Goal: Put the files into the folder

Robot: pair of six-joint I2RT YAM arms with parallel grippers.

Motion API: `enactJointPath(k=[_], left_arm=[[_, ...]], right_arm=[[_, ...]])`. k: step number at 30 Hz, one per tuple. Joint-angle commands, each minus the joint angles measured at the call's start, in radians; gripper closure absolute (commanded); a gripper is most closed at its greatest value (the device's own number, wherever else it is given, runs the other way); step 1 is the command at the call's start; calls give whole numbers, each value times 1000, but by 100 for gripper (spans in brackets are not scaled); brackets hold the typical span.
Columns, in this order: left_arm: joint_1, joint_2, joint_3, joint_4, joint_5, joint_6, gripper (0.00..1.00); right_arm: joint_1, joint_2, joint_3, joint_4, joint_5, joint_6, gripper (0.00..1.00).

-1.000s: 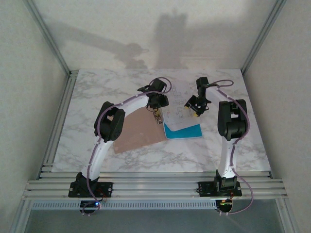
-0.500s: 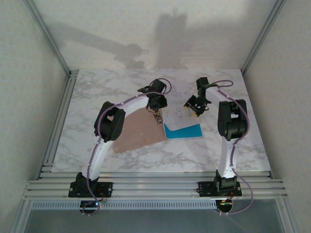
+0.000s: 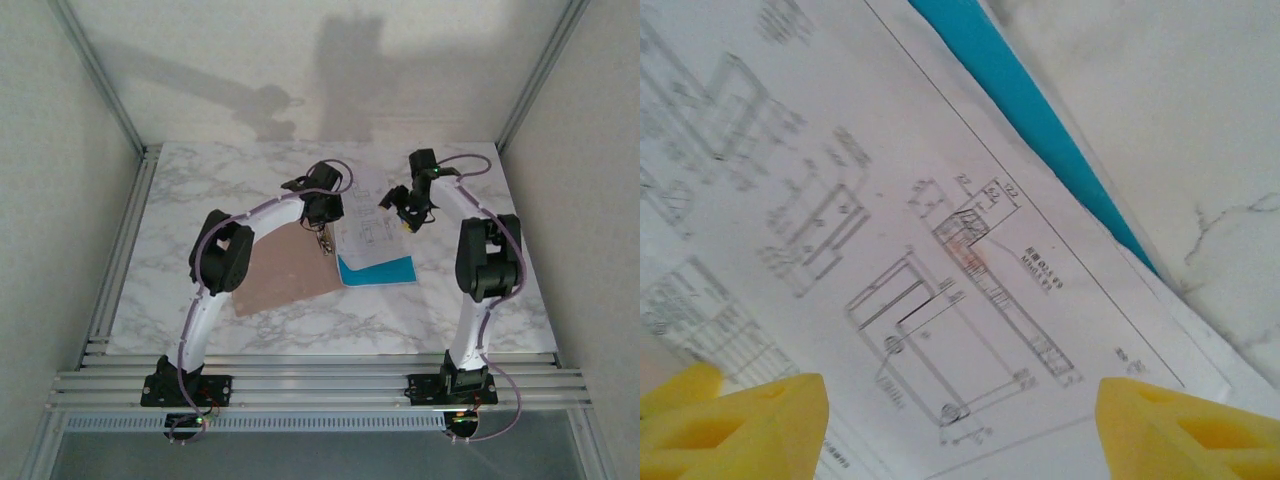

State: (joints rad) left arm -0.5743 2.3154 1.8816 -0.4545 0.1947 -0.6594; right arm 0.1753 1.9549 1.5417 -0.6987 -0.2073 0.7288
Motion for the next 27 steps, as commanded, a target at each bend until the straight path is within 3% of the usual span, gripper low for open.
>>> enactJointPath(k=[1,13,27], left_arm=[[2,-108,-25,-16,-3,-21,100],[67,-372,-328,-30,8,12,100],[127,-593,-622,-104,-95,99,100]], right_arm=[[5,-86,-30,-9,22,27,27],[61,-183,-79,15,-57,1,27],[206,-67,-48,87,-196,-36,29]])
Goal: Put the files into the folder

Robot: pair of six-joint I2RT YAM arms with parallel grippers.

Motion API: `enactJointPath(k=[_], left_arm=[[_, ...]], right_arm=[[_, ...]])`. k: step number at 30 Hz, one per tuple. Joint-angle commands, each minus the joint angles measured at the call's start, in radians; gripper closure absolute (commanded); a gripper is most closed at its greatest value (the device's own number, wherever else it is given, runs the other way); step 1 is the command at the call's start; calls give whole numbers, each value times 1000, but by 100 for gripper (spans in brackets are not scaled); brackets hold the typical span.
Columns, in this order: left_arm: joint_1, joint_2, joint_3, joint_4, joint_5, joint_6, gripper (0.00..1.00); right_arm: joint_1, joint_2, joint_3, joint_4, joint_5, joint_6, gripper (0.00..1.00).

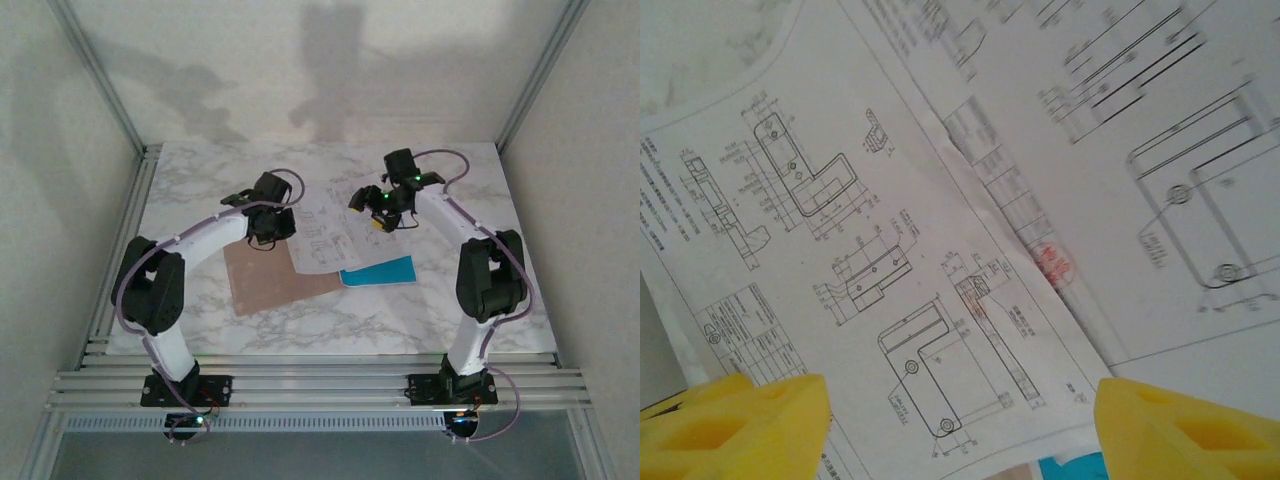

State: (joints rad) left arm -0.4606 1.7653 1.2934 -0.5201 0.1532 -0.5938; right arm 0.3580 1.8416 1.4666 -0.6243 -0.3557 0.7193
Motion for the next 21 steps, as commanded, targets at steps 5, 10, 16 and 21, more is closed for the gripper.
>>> enactJointPath(k=[5,10,16,21], left_arm=[[27,-52,-76,-42,-81,35,100],[33,-41,-89,-60,-136,38,100],[37,-28,-111,-33,-120,36,100],[37,-14,-111,-18,-108,29,100]], right_arm=[[65,132,74,5,-80,-39,30],[100,211,142,-25,-94,-54,30],[125,284,202,-44,-107,-60,31],[139,327,227,-50,-116,-63,31]])
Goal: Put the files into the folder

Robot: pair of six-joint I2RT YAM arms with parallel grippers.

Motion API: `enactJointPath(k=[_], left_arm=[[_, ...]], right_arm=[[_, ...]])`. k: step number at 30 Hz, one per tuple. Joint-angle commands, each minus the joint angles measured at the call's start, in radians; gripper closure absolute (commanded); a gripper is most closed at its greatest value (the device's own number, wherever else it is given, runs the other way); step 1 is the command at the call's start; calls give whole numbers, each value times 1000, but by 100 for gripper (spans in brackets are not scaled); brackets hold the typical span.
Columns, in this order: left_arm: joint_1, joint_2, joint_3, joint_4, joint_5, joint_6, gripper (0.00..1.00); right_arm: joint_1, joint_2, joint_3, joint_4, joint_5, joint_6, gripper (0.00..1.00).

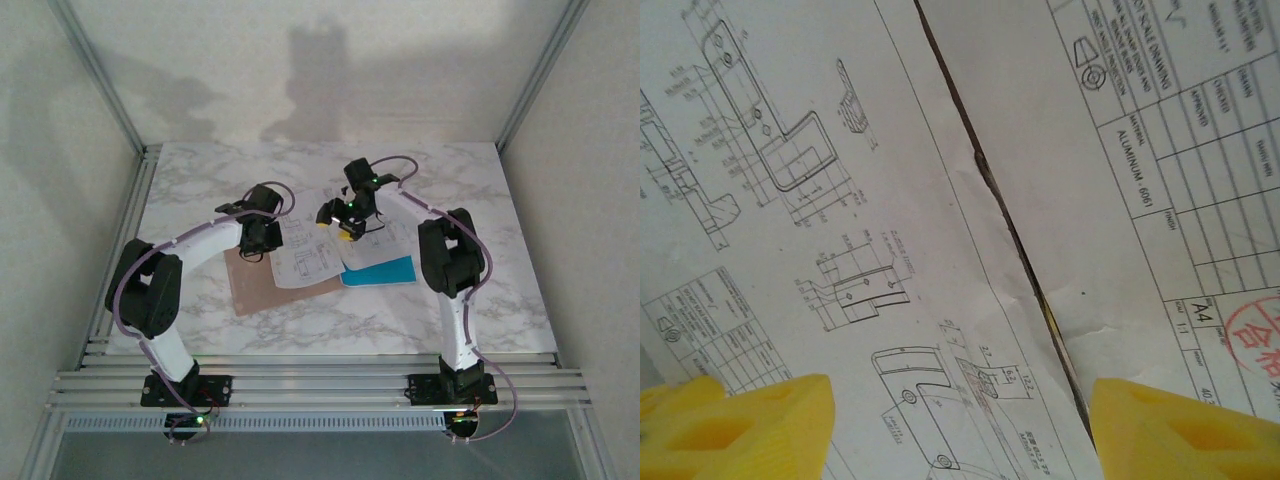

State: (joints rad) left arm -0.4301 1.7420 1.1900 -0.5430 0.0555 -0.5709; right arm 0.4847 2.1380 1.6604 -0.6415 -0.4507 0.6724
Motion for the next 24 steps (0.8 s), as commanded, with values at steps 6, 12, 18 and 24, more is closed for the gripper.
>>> enactJointPath(k=[6,12,18,24], left_arm=[[7,17,-7,8,-11,6,100],[7,26,-6,12,-8,5,100],[7,34,-3,18,0,2,100],[7,44,-7,21,3,-1,100]], right_arm=[[19,62,45,-39,-26,-23,31],[22,80,46,-35,-48,-26,31],[26,65,55,-30,-85,-23,33],[27,11,38,-20,-122,-8,36]])
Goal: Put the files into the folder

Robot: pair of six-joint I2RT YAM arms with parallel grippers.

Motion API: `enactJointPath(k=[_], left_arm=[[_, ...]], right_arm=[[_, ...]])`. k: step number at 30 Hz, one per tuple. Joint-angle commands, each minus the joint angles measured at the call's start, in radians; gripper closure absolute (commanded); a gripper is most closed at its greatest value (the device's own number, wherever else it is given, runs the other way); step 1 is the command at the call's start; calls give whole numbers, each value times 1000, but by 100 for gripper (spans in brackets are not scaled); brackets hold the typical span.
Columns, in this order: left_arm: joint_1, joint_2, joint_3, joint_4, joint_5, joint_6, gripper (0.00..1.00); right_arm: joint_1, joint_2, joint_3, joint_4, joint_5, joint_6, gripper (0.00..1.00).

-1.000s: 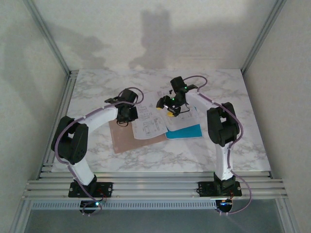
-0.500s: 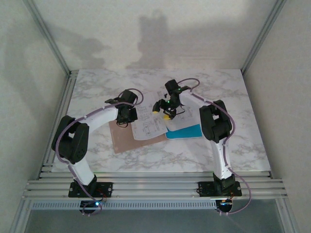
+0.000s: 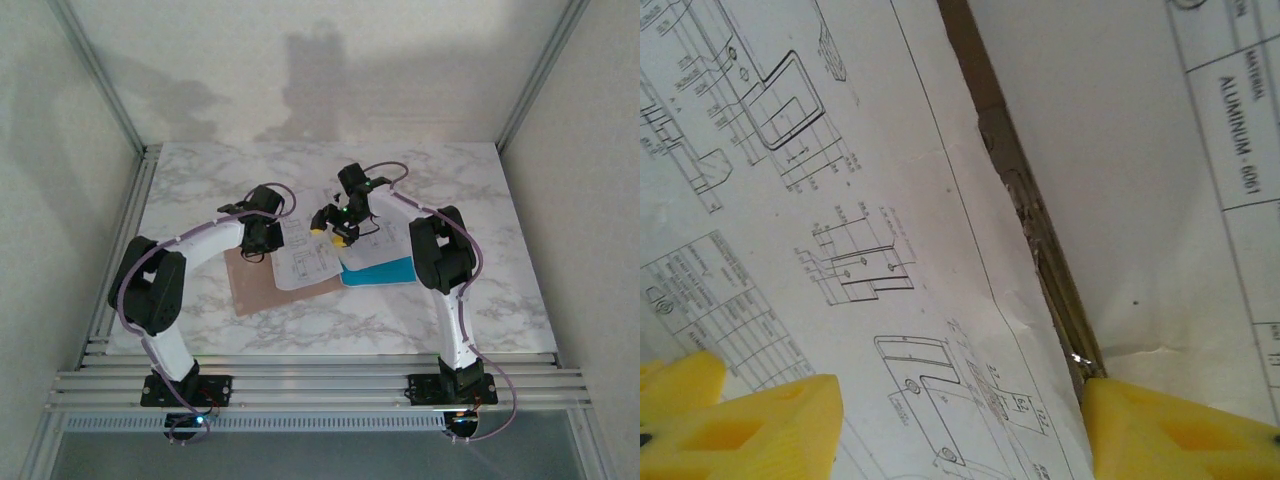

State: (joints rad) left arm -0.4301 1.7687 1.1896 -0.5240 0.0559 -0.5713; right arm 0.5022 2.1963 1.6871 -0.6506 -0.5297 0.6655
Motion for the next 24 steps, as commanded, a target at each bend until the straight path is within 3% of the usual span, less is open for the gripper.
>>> enactJointPath(k=[1,10,24], left_arm=[[7,19,-8,4,2,-1,100],[7,29,-9,9,-1,-1,100],[7,31,-27,19,-4,2,100]], right_arm=[[9,-57,6,-6,-51,2,37],[29,-104,-69,18,-107,4,49],[63,-68,-88,-7,-29,-77,63]])
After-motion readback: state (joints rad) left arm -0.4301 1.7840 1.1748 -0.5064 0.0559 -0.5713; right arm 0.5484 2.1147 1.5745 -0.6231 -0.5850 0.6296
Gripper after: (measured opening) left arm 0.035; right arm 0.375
